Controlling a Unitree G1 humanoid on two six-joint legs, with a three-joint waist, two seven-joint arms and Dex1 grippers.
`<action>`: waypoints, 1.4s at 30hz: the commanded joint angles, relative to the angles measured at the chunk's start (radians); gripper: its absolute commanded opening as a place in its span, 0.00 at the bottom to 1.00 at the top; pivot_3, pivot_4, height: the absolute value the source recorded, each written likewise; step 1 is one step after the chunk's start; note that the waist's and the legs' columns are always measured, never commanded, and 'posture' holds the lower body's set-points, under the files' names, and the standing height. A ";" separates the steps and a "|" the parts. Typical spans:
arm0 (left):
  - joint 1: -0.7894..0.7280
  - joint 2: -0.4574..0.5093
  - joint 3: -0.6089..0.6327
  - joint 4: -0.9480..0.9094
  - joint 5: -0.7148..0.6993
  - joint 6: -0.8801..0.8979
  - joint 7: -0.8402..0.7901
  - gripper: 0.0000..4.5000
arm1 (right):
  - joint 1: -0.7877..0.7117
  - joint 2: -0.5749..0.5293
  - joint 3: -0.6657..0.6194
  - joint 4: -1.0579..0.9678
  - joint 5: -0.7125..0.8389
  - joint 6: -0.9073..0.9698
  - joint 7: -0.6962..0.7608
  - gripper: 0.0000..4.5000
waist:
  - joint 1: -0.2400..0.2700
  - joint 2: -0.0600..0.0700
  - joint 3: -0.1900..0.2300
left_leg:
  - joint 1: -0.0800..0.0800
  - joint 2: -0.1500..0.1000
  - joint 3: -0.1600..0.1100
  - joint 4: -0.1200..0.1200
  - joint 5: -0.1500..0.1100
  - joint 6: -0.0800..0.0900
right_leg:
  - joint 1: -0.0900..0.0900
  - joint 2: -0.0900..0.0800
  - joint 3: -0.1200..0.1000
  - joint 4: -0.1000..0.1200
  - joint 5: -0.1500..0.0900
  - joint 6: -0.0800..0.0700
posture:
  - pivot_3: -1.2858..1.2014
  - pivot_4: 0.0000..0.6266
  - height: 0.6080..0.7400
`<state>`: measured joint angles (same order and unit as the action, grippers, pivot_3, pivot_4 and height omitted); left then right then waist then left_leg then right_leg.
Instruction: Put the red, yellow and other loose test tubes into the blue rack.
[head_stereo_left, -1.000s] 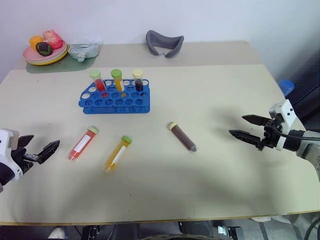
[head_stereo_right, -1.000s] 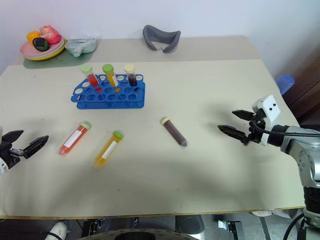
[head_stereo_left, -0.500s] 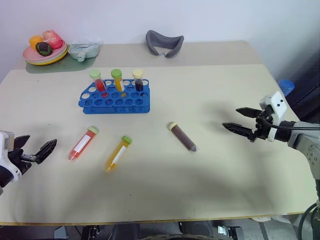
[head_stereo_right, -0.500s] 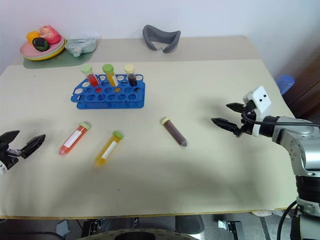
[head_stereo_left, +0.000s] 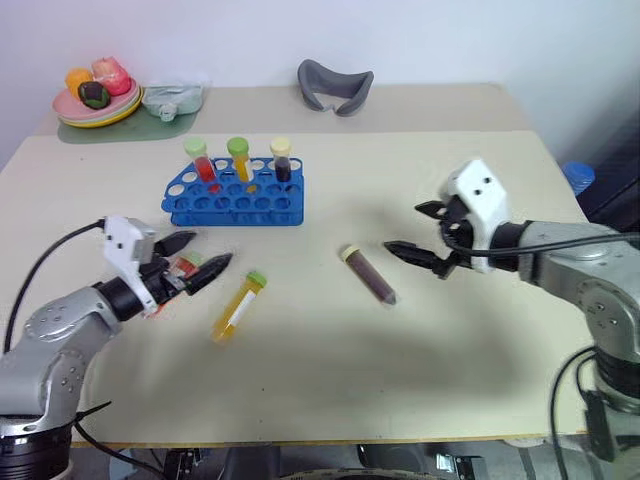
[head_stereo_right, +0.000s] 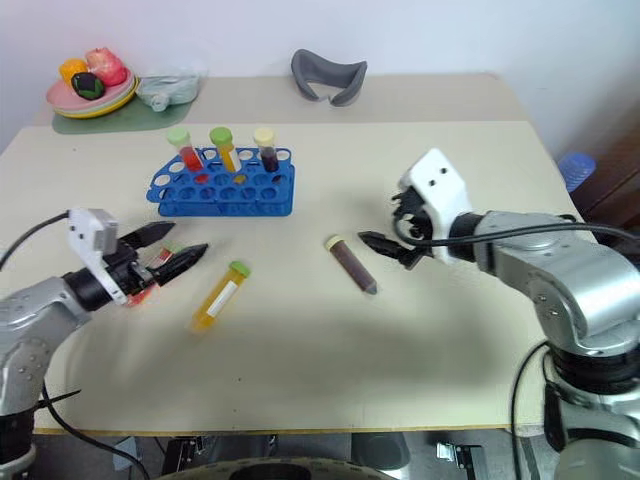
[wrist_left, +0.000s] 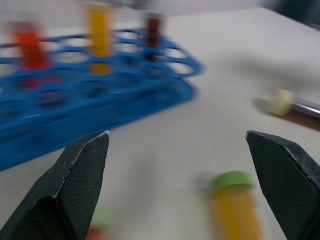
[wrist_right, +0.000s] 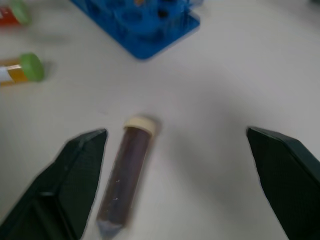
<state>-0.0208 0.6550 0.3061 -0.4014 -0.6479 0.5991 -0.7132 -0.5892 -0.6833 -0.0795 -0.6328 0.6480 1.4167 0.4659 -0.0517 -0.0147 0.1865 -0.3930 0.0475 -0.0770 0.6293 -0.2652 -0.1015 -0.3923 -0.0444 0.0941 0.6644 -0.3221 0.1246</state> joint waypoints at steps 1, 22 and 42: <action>-0.013 0.007 -0.065 -0.040 0.015 -0.047 -0.058 0.99 | -0.064 0.119 0.059 -0.005 0.010 0.196 -0.190 1.00 | 0.001 0.000 0.000 | 0.000 0.000 0.000 0.000 0.000 0.000 | 0.000 0.000 0.000 0.000 0.000 0.000 | 0.52 0.24 1.00; -0.009 -0.061 -0.138 -0.067 0.031 -0.086 -0.039 0.99 | -0.382 0.098 0.406 0.608 0.783 0.198 -0.956 1.00 | -0.015 0.000 0.000 | -0.006 0.000 -0.001 0.001 0.000 0.001 | -0.005 0.000 0.000 0.001 0.000 0.000 | 0.52 0.24 1.00; 0.097 -0.009 -0.185 -0.085 0.112 -0.172 -0.124 0.99 | -0.447 0.163 0.523 0.801 0.891 0.198 -1.205 1.00 | -0.019 0.000 -0.001 | -0.007 0.000 -0.001 0.002 0.000 0.001 | -0.005 0.000 -0.001 0.001 0.000 0.000 | 0.52 0.24 1.00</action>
<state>0.0743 0.6393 0.1285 -0.4638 -0.5357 0.4475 -0.8254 -1.0344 -0.5276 0.4272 0.1625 1.5525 1.6085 -0.7263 -0.0708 -0.0145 0.1853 -0.3996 0.0476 -0.0781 0.6316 -0.2653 -0.1008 -0.3974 -0.0440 0.0933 0.6655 -0.3220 0.1246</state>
